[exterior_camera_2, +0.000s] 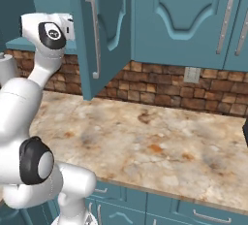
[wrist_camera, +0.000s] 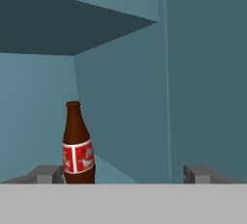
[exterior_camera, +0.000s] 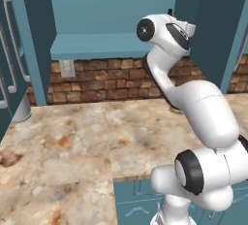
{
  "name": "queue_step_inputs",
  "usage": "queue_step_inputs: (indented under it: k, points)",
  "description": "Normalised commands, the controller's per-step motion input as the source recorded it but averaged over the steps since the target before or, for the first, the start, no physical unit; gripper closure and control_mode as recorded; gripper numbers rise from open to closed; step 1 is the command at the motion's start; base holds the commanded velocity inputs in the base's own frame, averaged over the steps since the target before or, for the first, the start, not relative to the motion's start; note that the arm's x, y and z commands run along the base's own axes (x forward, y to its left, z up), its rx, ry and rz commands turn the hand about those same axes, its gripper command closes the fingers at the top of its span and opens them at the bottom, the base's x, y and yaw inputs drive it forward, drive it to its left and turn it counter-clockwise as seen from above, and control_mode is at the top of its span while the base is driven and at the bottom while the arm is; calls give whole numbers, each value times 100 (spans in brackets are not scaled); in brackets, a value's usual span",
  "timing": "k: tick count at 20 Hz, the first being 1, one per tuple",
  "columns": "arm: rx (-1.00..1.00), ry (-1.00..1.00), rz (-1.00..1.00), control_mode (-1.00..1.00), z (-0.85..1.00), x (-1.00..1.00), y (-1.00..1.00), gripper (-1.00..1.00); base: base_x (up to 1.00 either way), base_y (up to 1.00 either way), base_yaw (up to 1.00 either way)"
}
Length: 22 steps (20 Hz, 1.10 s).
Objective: Sort all alcoholic drinks to one cabinet, and non-alcoholic drinks to the other.
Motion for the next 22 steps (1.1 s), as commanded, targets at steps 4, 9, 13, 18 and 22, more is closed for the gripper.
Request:
queue_step_inputs:
  k: [4, 9, 13, 18, 22]
  points:
    - [0, 1, 11, -100, 19, -95, 39, -100, 0, 0, 0]
    - [1, 7, 15, -100, 14, -100, 27, -100, 0, 0, 0]
    - [3, 13, 16, -100, 11, -100, 11, -100, 0, 0, 0]
    - [4, 17, 17, -100, 2, -100, 19, -100, 0, 0, 0]
    - [7, 18, 12, -100, 0, -100, 15, -100, 0, 0, 0]
